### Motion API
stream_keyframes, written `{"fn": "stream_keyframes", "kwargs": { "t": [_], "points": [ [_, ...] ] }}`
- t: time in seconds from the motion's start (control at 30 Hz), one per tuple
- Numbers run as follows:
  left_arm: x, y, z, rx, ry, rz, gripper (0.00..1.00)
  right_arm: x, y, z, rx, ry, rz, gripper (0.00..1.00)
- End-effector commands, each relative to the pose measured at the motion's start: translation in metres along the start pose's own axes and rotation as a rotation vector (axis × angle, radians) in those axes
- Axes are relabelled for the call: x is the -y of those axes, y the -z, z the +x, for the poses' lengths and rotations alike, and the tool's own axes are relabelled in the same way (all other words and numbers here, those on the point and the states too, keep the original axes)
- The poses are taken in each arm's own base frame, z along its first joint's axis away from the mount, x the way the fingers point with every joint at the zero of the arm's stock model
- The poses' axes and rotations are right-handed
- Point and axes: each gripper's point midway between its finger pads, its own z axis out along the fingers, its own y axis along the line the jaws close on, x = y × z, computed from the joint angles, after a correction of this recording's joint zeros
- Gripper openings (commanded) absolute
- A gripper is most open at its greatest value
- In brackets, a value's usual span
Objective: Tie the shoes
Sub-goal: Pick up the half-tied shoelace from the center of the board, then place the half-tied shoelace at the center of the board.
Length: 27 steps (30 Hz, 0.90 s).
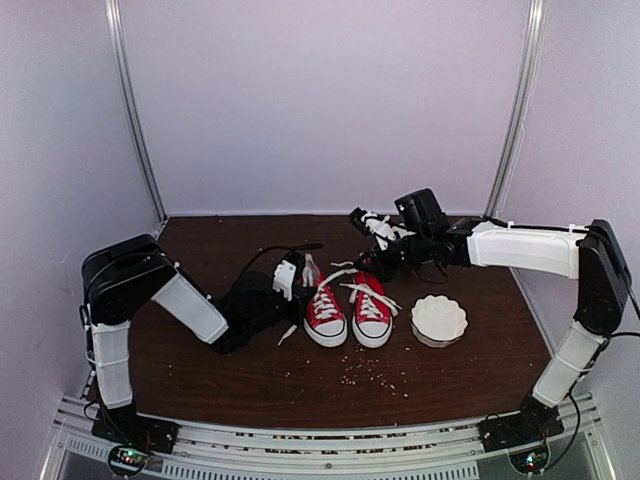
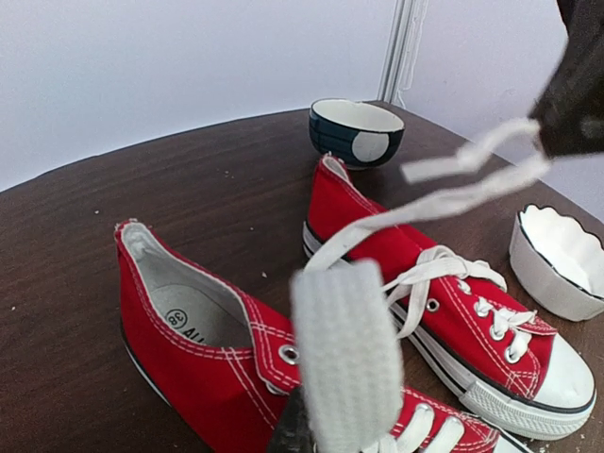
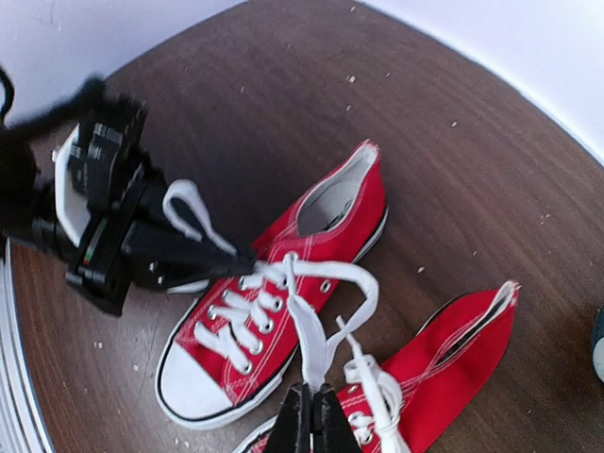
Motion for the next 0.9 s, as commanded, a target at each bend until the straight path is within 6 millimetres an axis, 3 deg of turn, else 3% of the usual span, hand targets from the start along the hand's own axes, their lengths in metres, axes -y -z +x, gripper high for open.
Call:
{"fn": "stream_keyframes", "kwargs": {
  "t": [0.0,0.13,0.4,0.6,0.87],
  "points": [
    [0.000,0.006,-0.020,0.055,-0.008,0.010,0.00,0.014,0.002,-0.080,0.245,-0.103,0.008,0.00],
    [-0.002,0.008,-0.019,0.055,-0.007,-0.004,0.00,0.018,-0.021,-0.117,0.296,-0.150,-0.024,0.00],
    [-0.004,0.010,-0.021,0.075,-0.024,-0.014,0.00,-0.010,-0.080,-0.138,0.265,-0.128,-0.102,0.00],
    [-0.003,0.012,-0.023,0.075,-0.015,-0.010,0.00,-0.027,-0.090,-0.146,0.286,-0.153,-0.216,0.00],
    [-0.005,0.014,-0.022,0.080,-0.020,-0.020,0.00,-0.034,-0.101,-0.140,0.268,-0.170,-0.248,0.00]
  ]
}}
